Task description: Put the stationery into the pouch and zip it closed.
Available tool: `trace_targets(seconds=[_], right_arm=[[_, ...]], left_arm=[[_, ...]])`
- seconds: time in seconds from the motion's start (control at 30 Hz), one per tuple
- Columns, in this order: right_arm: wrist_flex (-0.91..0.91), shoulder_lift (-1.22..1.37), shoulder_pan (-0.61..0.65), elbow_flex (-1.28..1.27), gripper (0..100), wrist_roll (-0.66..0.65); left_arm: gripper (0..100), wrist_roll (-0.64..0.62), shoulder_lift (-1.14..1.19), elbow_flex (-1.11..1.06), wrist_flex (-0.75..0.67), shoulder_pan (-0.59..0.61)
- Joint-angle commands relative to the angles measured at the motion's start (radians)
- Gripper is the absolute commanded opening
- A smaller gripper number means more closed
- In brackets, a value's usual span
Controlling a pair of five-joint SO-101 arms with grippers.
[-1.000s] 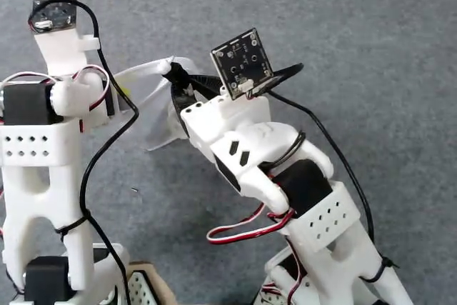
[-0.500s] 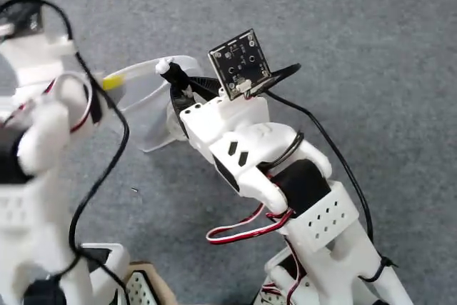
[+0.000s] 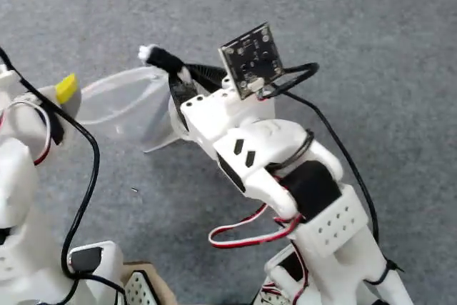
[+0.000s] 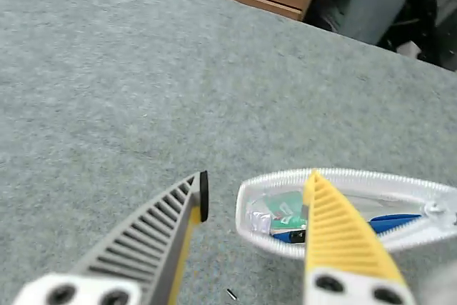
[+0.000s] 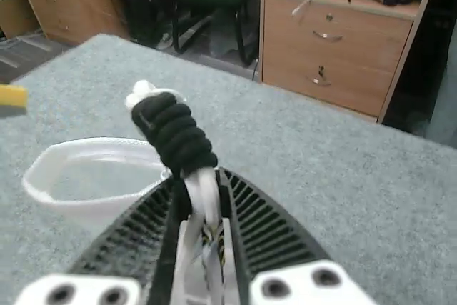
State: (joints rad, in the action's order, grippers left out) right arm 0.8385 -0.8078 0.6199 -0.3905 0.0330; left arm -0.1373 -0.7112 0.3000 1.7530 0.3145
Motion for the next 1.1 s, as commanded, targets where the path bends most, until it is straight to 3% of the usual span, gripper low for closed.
trace_targets(seconds=[0.0, 0.93, 1.07], right_arm=[[-0.002, -0.013, -0.011, 0.11, 1.1, -0.003], [-0.002, -0.005, -0.092, 0.346, 1.1, -0.003], [-0.002, -0.007, -0.095, 0.384, 1.1, -0.003]], left_arm=[[24, -0.009, -0.017, 0.028, 0.005, 0.033], [23, -0.014, -0.02, -0.245, 0.005, 0.03], [24, -0.068, -0.02, -0.277, 0.005, 0.028]])
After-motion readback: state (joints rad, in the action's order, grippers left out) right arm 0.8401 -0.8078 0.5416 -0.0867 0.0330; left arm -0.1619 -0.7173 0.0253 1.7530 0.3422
